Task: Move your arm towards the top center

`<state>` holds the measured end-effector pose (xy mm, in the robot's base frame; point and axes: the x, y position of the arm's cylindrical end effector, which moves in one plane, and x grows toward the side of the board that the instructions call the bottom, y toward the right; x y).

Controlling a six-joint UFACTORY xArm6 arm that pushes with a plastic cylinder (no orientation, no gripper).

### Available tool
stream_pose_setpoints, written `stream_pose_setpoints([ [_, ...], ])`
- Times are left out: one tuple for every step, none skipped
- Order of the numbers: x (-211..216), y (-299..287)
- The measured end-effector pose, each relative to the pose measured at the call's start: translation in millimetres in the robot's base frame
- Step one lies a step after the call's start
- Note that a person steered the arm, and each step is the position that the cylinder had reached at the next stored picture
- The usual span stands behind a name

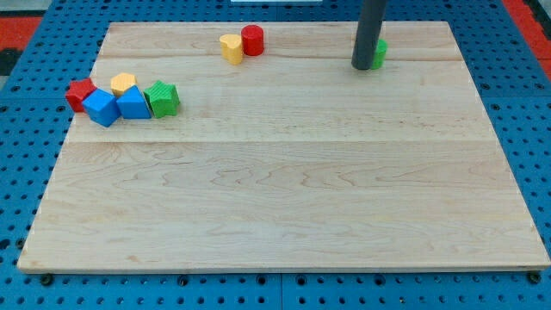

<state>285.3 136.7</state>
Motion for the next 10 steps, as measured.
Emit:
stream_pose_setpoints([
  [-7.1, 5.4],
  [20.9, -3.2],
  [32.2, -30.7],
  [32.1, -51.6],
  [32.1, -51.9],
  [29.9, -45.3],
  [-8.6, -22.1],
  [-5.9, -12.4],
  [0.5, -33.8],
  [7.0, -75.6],
])
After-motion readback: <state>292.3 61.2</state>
